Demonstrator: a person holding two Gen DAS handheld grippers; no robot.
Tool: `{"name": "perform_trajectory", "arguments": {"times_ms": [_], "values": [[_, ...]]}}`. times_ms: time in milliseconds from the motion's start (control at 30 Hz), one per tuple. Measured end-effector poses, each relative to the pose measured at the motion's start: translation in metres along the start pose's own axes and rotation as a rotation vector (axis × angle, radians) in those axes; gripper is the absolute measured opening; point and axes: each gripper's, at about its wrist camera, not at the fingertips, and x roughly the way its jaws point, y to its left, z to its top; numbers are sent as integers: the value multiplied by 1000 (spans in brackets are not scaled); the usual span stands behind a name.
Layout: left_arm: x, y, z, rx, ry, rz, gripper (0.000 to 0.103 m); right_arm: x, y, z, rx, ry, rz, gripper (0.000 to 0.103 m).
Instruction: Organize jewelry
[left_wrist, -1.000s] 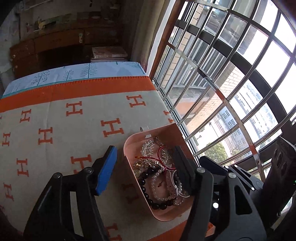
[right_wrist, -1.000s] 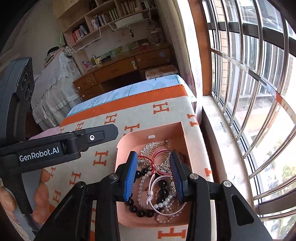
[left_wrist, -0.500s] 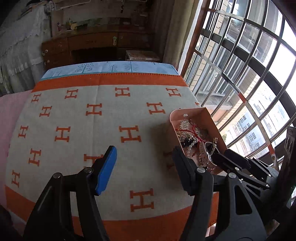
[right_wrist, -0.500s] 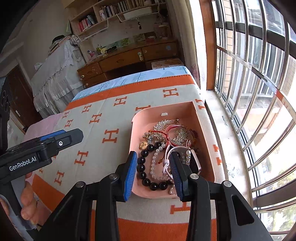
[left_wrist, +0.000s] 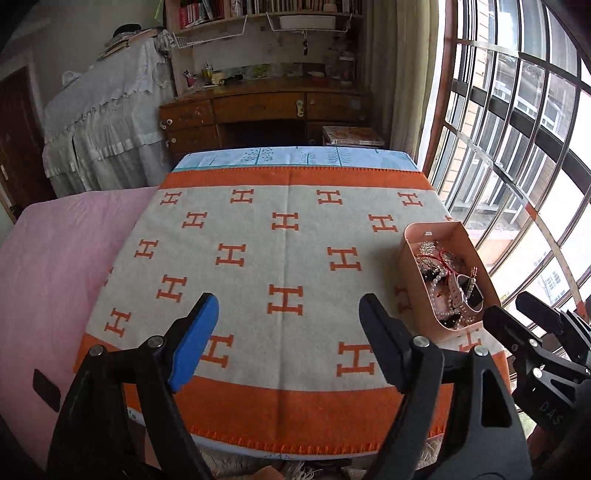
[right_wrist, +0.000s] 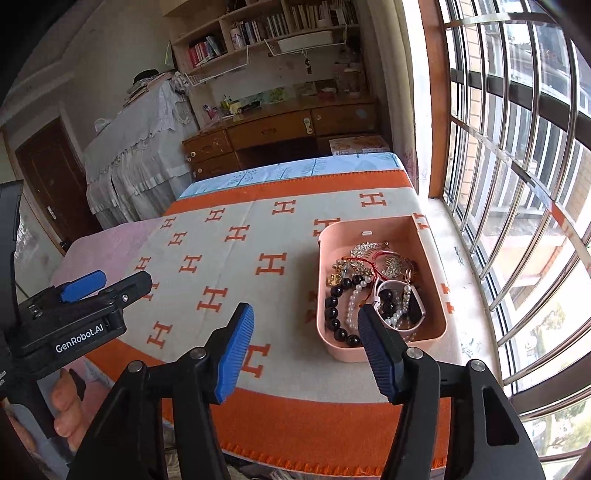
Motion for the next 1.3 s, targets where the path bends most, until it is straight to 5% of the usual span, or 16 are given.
{"name": "perform_trajectory", "arguments": {"times_ms": [467,1300], "values": [[-51,-13,-9,24,-68,-47,82,-71,35,-9,-22,-131,-62,81],[-33,-28,-11,44,-38,-52,82,-60,20,-4,15,-109,-59,81]]}}
